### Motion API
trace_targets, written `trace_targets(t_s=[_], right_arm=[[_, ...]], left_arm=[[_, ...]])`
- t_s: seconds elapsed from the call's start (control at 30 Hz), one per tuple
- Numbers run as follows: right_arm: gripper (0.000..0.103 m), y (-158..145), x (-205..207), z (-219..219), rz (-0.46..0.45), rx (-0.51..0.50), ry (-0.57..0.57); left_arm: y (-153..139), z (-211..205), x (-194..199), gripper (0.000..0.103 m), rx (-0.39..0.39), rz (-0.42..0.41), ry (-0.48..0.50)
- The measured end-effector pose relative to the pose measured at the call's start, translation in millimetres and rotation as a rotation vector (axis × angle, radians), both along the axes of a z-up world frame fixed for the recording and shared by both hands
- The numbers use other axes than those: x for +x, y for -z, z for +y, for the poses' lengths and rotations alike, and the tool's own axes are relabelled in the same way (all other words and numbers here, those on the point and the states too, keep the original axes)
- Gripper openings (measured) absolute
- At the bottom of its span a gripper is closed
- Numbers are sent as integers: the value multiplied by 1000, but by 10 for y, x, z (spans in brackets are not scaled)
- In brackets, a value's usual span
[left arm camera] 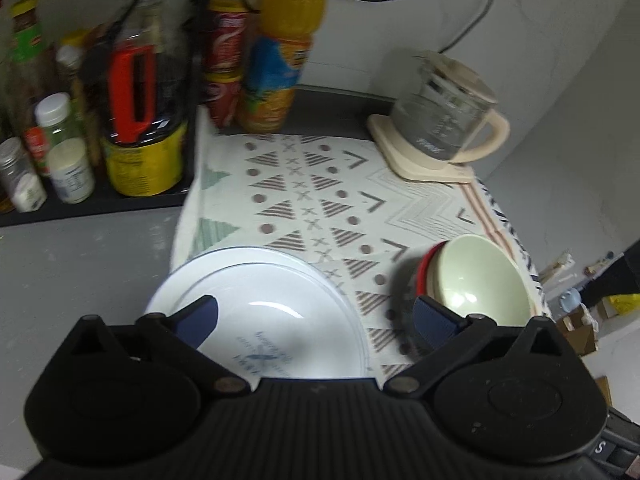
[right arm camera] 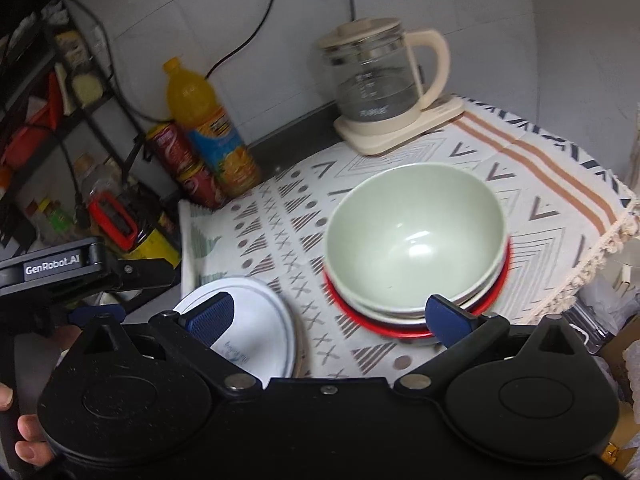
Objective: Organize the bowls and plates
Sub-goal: 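Move both grippers to the bowl stack and close on the red bowl rim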
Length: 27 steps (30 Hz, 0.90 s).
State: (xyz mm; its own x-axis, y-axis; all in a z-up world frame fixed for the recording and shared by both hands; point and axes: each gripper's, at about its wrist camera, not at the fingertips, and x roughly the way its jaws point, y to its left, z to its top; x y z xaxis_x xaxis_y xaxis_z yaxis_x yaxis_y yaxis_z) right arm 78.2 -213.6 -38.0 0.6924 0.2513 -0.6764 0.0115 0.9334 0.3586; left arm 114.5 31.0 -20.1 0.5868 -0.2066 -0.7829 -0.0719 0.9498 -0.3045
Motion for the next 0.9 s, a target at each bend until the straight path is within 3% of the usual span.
trace_targets(t_s=[0.23,0.43,0.9], right_arm=[[103,36,67,-201,0,-4,32],[103,97,137,-334,3,-72,75],[103,366,366,-665,36,37,78]], left_arm=[[56,-244,138,103,-24,4,44],[96,-476,275,103,4,14,89],[314,-846,585,100,-26,37,139]])
